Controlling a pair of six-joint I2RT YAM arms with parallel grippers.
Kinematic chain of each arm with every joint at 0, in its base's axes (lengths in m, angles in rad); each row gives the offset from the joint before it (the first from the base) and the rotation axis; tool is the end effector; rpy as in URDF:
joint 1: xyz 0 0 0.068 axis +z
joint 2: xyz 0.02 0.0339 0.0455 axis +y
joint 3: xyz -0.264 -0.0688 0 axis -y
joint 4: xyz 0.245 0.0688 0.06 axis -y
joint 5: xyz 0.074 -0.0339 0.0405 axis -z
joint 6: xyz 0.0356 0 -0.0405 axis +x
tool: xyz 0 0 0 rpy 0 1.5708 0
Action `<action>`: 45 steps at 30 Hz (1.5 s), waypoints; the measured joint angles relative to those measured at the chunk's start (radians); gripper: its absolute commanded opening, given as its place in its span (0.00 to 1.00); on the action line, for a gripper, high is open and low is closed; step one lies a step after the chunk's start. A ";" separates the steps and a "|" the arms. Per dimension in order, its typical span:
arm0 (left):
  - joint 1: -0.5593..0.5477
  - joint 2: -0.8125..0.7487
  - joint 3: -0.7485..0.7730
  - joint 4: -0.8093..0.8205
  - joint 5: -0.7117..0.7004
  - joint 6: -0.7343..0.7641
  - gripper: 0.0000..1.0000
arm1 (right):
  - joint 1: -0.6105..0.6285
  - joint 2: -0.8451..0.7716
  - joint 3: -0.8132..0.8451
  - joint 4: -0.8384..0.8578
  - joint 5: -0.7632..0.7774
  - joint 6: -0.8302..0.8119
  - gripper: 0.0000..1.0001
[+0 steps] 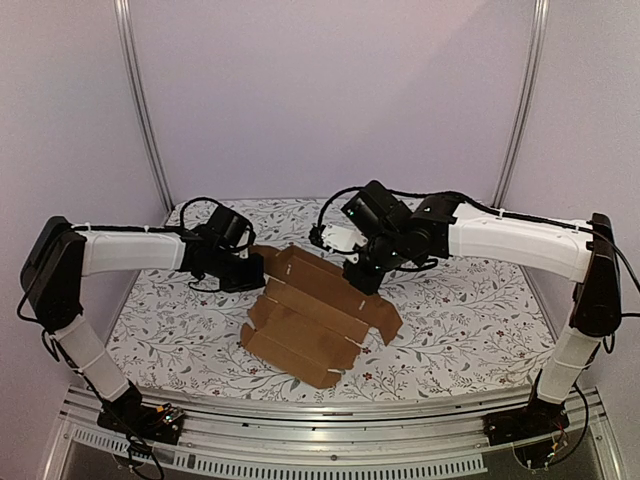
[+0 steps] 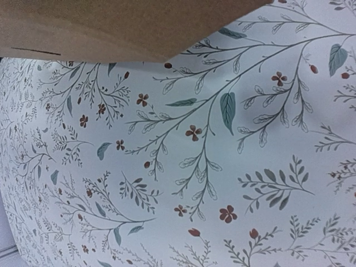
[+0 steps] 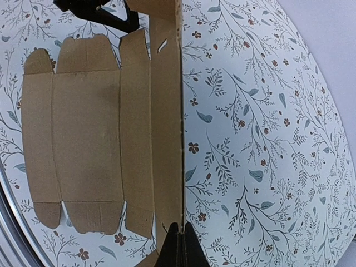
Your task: Fold the paper box
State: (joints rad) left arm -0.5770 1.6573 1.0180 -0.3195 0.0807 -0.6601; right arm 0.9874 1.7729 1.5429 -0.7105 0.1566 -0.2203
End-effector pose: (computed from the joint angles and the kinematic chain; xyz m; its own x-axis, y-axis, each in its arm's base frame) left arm 0.2818 -0.1869 0.1889 -0.8991 -0.1440 -0.4134 0.0395 0.9137 -0.4044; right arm 0.2192 0.3221 0.2865 -0.2652 -0.7936 -0.5476 -0.8523 0.4585 -0.2517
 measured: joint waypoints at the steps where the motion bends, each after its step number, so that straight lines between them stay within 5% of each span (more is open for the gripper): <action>1: 0.000 0.006 0.000 0.003 0.000 0.001 0.00 | 0.000 -0.001 0.000 0.000 -0.004 0.003 0.00; 28: 0.004 0.021 -0.019 0.126 0.195 0.003 0.00 | 0.001 -0.005 -0.005 0.001 0.021 0.068 0.00; 45: -0.026 0.048 0.032 0.103 0.192 -0.010 0.00 | 0.023 -0.004 -0.005 -0.007 0.066 0.097 0.00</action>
State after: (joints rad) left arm -0.6025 1.7054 1.0504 -0.2165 0.2722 -0.6704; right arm 1.0100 1.7687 1.5383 -0.7177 0.2230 -0.1230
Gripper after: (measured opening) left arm 0.004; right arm 0.007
